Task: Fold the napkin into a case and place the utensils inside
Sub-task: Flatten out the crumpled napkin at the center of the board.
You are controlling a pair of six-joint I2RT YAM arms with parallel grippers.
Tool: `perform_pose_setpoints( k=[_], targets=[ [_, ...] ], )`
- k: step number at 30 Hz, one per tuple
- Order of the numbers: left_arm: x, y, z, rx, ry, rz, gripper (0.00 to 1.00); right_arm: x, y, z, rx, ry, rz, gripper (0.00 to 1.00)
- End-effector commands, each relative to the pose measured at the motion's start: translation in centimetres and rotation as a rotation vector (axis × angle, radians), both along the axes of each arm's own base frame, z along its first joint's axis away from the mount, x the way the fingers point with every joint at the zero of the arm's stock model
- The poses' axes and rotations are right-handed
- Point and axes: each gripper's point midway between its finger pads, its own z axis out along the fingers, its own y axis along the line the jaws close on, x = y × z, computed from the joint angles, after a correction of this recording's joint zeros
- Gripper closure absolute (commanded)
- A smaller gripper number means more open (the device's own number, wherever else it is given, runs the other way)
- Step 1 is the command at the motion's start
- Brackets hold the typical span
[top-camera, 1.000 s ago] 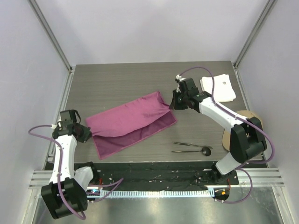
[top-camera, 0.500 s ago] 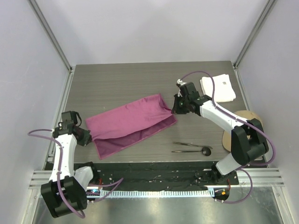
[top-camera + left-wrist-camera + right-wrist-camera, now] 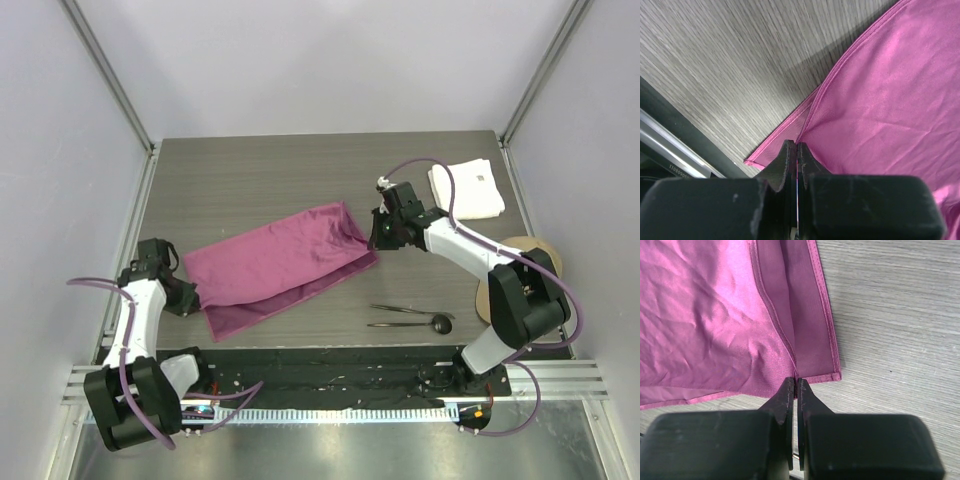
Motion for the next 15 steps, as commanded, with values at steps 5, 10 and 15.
perform_pose_setpoints(
  k=[5,10,15],
  targets=[
    [-1.2,-0.4,0.9,0.005,0.036,-0.012,1.00,0.4,-0.7,-0.1,-0.015,-0.038,-0.027,0.99],
    [-1.7,-1.0,1.1,-0.019,0.034,-0.011,1.00,0.3,-1.1,-0.7,-0.024,-0.022,-0.032,0.99],
    [-2.2,-1.6,0.9,-0.043,0.044,-0.025,1.00,0.5,-1.3,-1.1,-0.021,-0.012,-0.042,0.99]
  ],
)
